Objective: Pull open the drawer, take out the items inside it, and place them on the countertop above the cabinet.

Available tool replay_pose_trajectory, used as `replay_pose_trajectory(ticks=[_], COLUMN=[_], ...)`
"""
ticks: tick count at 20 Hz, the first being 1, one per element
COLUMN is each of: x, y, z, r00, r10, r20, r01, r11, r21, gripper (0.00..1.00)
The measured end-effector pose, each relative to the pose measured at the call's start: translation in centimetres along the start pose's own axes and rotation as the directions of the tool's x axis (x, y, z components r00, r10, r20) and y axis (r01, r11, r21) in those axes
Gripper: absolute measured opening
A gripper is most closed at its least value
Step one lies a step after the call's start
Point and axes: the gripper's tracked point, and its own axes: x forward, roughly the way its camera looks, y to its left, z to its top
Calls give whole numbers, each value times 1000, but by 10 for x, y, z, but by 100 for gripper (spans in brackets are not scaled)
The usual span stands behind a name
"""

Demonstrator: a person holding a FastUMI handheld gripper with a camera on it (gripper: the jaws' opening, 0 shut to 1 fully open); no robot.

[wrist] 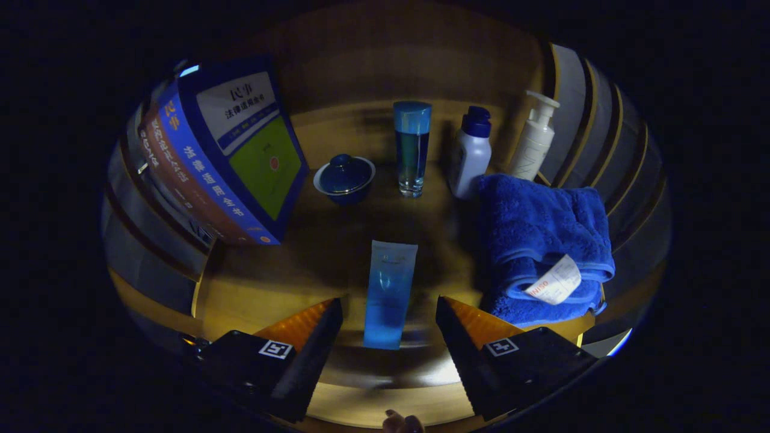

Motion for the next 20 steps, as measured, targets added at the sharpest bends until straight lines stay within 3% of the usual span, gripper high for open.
replay_pose_trajectory(ticks=[8,14,20], x=[-112,-214,-257], y=[6,10,7], z=[-21,-79,-160], r00=[972,877,808], r10=[34,93,115], r20=[232,471,577], r01=[-27,-61,-52], r11=[999,995,991], r21=[-32,-82,-124], gripper=[99,100,99])
